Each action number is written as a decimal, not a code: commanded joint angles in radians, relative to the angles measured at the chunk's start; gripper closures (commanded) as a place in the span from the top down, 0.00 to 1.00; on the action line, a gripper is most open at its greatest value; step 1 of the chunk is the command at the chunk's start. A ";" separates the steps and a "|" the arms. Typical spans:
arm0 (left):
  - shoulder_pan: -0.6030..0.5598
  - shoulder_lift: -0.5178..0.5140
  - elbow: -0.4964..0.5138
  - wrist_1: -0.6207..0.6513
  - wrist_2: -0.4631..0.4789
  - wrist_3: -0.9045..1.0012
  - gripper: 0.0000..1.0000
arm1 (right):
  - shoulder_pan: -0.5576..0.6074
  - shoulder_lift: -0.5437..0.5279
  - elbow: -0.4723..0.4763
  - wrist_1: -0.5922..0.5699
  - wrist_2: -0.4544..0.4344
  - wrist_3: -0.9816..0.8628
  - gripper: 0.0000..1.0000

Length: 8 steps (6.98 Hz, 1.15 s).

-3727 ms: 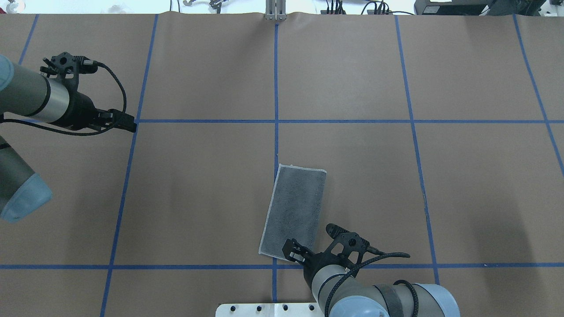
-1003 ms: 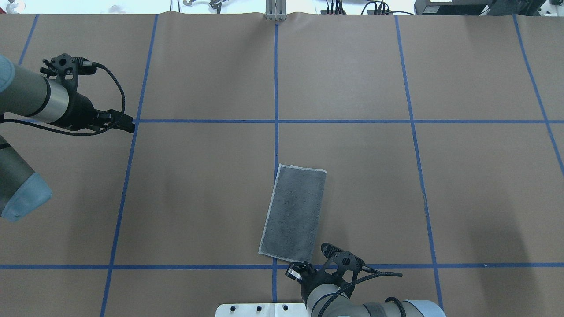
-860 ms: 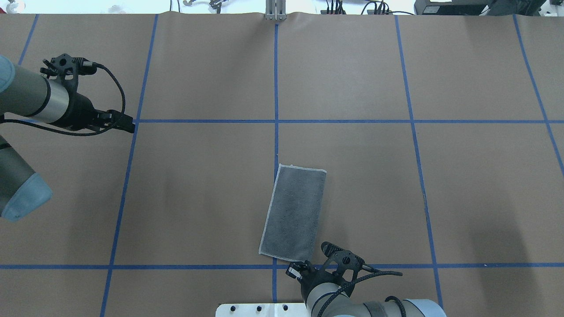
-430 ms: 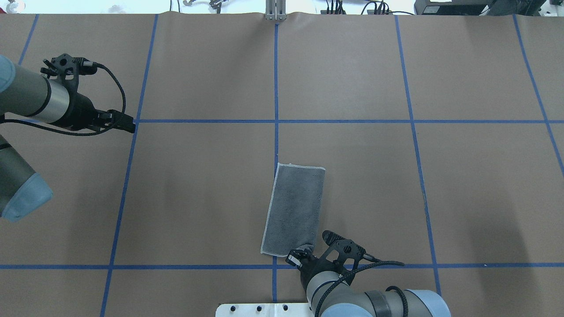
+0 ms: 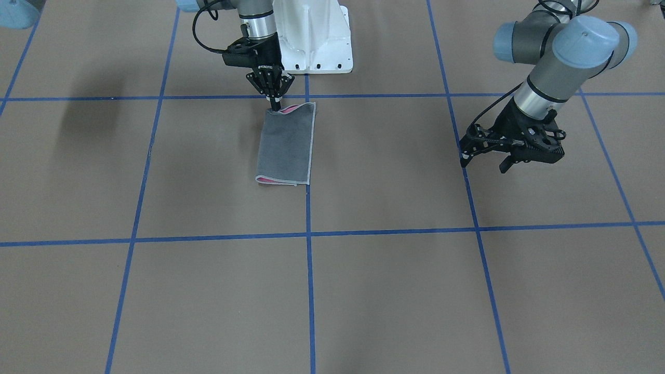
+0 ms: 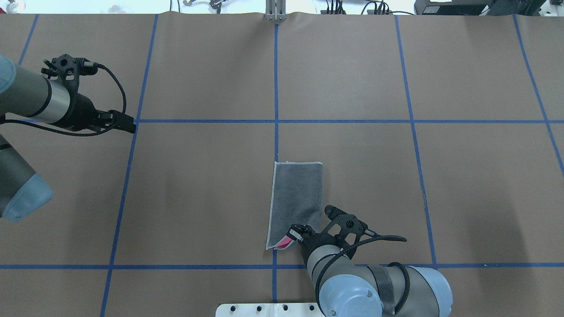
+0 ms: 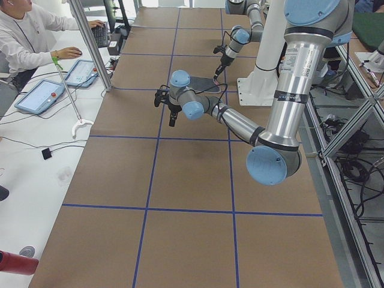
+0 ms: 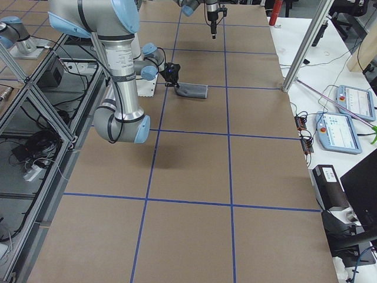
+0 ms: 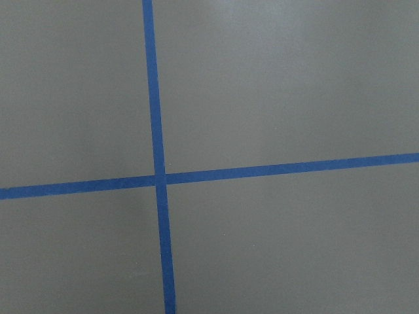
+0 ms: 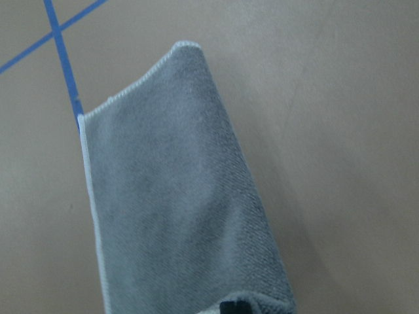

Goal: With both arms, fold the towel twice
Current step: 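Lift the near end with the right gripper and fold it over the strip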

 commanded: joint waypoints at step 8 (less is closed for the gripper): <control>0.005 -0.013 0.008 0.000 0.000 -0.001 1.00 | 0.225 0.093 -0.088 0.007 0.096 -0.084 0.00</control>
